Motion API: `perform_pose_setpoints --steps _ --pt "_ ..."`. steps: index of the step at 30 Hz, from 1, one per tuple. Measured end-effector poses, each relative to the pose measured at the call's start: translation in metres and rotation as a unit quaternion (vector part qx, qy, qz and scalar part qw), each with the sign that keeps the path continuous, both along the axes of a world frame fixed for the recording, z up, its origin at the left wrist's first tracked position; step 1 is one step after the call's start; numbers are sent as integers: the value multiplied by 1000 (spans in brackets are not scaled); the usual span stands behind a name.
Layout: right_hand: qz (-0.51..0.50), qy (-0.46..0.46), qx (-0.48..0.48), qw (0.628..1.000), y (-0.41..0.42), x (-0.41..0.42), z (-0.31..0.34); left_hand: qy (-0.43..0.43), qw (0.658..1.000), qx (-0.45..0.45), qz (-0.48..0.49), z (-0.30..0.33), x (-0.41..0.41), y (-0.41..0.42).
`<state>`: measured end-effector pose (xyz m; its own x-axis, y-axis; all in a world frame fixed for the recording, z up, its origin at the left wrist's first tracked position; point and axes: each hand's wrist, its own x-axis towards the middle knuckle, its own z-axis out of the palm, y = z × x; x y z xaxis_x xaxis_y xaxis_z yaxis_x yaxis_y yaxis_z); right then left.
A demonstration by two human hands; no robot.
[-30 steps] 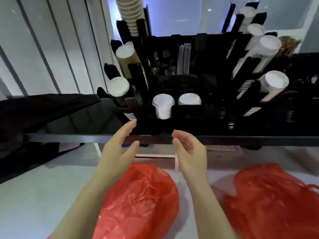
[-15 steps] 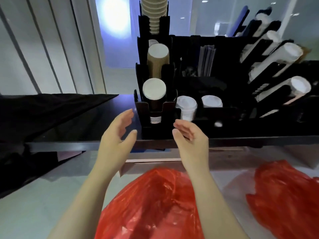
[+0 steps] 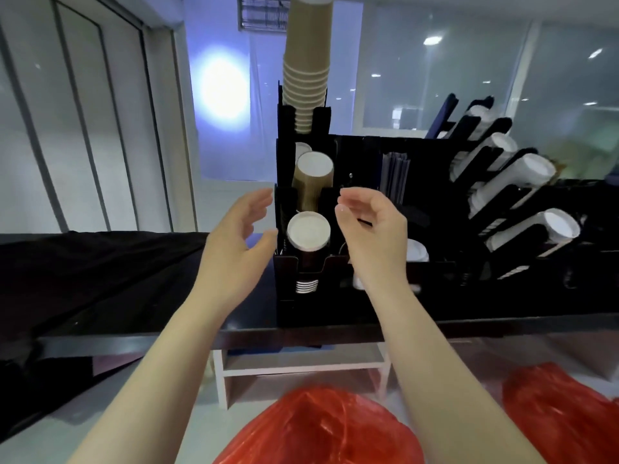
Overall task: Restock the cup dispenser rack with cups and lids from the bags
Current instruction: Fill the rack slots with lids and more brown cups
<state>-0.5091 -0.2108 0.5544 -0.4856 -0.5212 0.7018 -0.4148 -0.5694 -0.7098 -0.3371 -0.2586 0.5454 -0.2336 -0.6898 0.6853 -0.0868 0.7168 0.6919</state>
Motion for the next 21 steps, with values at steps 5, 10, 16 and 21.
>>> perform_pose_setpoints --steps 5,10,16,21 --pt "5 26 7 1000 -13 -3 9 -23 1000 -10 -11 11 -3 -8" --pt "7 57 21 998 -29 -22 41 -30 999 -29 -3 30 -4 -28" --pt "-14 83 56 995 -68 -51 114 -12 998 -54 9 81 -22 -67" --pt "-43 124 68 989 -111 -73 161 -13 999 -48 21 122 -47 -113"
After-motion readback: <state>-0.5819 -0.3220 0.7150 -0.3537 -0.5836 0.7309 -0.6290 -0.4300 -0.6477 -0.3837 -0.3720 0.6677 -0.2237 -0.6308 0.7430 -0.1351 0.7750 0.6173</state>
